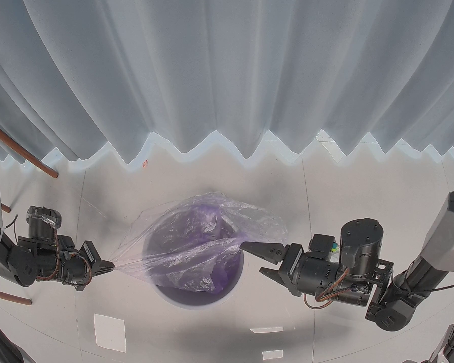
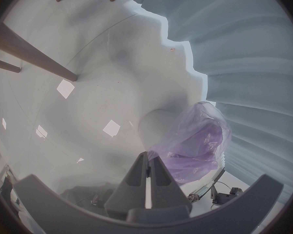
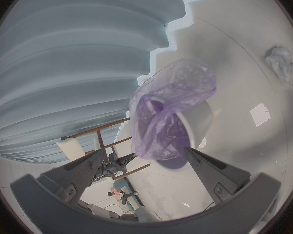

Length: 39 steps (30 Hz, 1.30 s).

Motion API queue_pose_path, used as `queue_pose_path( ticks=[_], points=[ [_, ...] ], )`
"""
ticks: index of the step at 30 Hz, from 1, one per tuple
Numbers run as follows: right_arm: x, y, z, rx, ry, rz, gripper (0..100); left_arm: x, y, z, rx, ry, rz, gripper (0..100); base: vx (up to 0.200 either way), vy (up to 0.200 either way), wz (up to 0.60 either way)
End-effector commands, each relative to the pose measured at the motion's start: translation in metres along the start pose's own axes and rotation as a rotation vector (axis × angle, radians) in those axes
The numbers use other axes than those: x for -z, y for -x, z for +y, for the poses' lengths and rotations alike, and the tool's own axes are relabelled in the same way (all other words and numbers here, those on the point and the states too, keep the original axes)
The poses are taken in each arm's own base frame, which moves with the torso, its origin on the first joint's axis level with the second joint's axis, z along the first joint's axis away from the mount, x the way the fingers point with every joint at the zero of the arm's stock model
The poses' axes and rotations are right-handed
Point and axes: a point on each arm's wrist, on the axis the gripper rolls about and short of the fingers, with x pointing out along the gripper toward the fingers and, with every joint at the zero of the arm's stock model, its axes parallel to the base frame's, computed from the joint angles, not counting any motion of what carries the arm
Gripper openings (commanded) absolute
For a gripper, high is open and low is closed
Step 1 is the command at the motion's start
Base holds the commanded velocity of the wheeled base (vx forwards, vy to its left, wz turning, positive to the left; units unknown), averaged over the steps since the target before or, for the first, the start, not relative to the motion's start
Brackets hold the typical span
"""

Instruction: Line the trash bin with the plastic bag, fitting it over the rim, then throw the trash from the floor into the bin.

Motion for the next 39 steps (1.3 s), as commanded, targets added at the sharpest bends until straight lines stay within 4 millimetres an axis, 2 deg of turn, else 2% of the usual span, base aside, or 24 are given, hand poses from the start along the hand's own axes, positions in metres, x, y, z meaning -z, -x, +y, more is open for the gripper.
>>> queue_pose_path(
  ticks=[1, 5, 9, 14, 24, 34, 35, 39],
  points=[
    [0.022, -0.025, 0.017, 0.013, -0.006, 0.037, 100, 0.004, 0.009, -0.002, 0.01, -0.009, -0.012, 0, 0.0, 0.0, 0.0],
    [0.03, -0.052, 0.012, 0.042, -0.009, 0.033, 100, 0.009, 0.01, 0.002, -0.002, -0.005, 0.001, 0, 0.0, 0.0, 0.0],
    [0.033, -0.065, 0.017, 0.034, -0.028, 0.046, 100, 0.01, 0.012, 0.003, -0.001, -0.017, -0.003, 0, 0.0, 0.0, 0.0],
    [0.038, -0.075, 0.017, 0.063, -0.045, 0.069, 100, 0.015, 0.022, -0.001, 0.021, -0.033, -0.016, 0, 0.0, 0.0, 0.0],
    [0.036, -0.098, 0.017, 0.094, -0.05, 0.082, 100, 0.019, 0.028, -0.007, 0.043, -0.055, -0.023, 0, 0.0, 0.0, 0.0],
    [0.036, -0.105, 0.014, 0.117, -0.052, 0.089, 100, 0.021, 0.031, -0.012, 0.06, -0.073, -0.025, 0, 0.0, 0.0, 0.0],
    [0.036, -0.106, 0.014, 0.119, -0.051, 0.092, 0, 0.021, 0.031, -0.012, 0.061, -0.075, -0.026, 0, 0.0, 0.0, 0.0],
    [0.034, -0.107, 0.015, 0.137, -0.054, 0.097, 0, 0.022, 0.033, -0.013, 0.067, -0.079, -0.032, 0, 0.0, 0.0, 0.0]
  ],
)
